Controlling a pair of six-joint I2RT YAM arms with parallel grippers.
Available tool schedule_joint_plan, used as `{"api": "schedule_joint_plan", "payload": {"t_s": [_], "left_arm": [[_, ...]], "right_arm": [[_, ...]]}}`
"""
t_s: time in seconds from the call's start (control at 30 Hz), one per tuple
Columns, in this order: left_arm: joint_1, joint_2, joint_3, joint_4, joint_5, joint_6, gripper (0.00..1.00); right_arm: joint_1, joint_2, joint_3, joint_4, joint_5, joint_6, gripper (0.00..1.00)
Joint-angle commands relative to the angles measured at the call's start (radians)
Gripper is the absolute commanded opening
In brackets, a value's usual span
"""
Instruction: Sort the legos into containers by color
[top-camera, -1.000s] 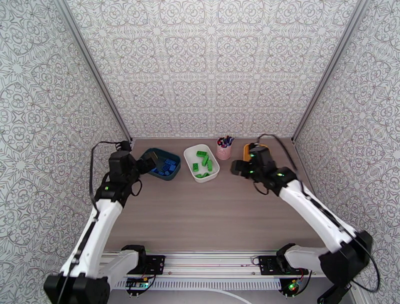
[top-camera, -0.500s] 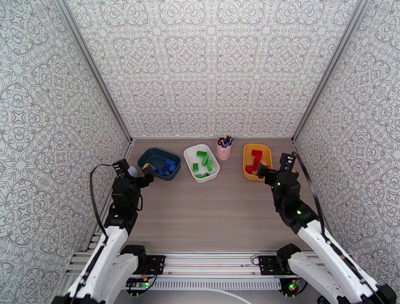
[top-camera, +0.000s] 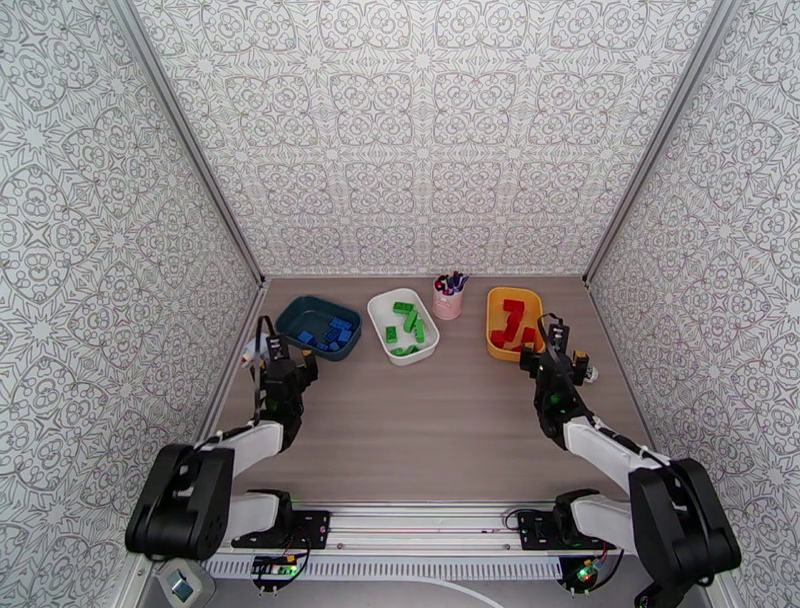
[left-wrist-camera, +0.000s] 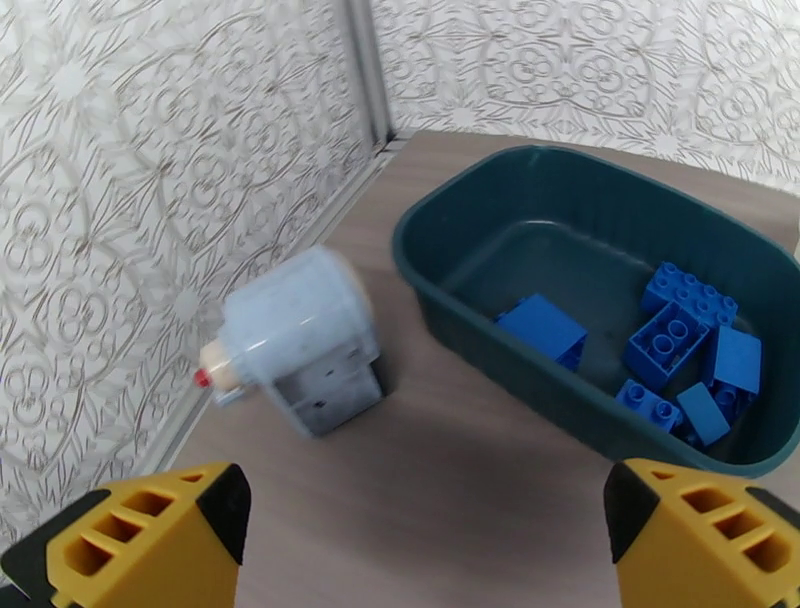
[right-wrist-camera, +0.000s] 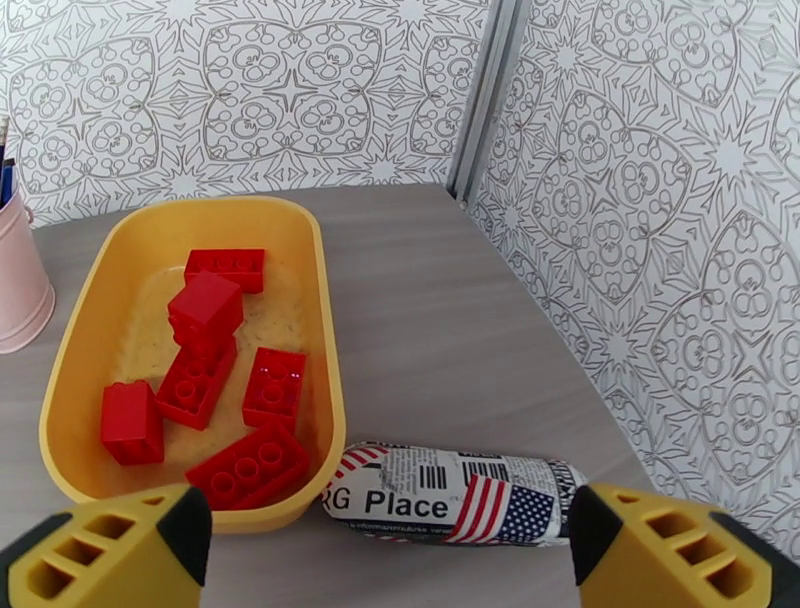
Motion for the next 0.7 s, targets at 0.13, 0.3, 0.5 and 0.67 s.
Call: {"api": "schedule_joint_plan", "payload": {"t_s": [0.13,0.3,0.5,0.67], "left_arm": [[0.049,0.142,-0.083,0.423,0.126,0.058,0.99],[0.064,0.199,-0.082,0.462,0.166,0.054,0.99],[0.095,0.191,0.019,0.262,0.193,0.024,0.99],[0.135,0.182,0.035,0.212,0.238,-0.018,0.99]], "right_arm": [[-0.037,0.171,-0.024,0.290,-0.148,-0.044,0.99],[-0.086,0.215,-0.015,0.306,-0.236,-0.013,0.99],[-0.095,0.254,-0.027,0.359,-0.238,-0.005,0.99],[-0.102,0.254,-0.024,0.353,-0.244,0.001,0.99]]}}
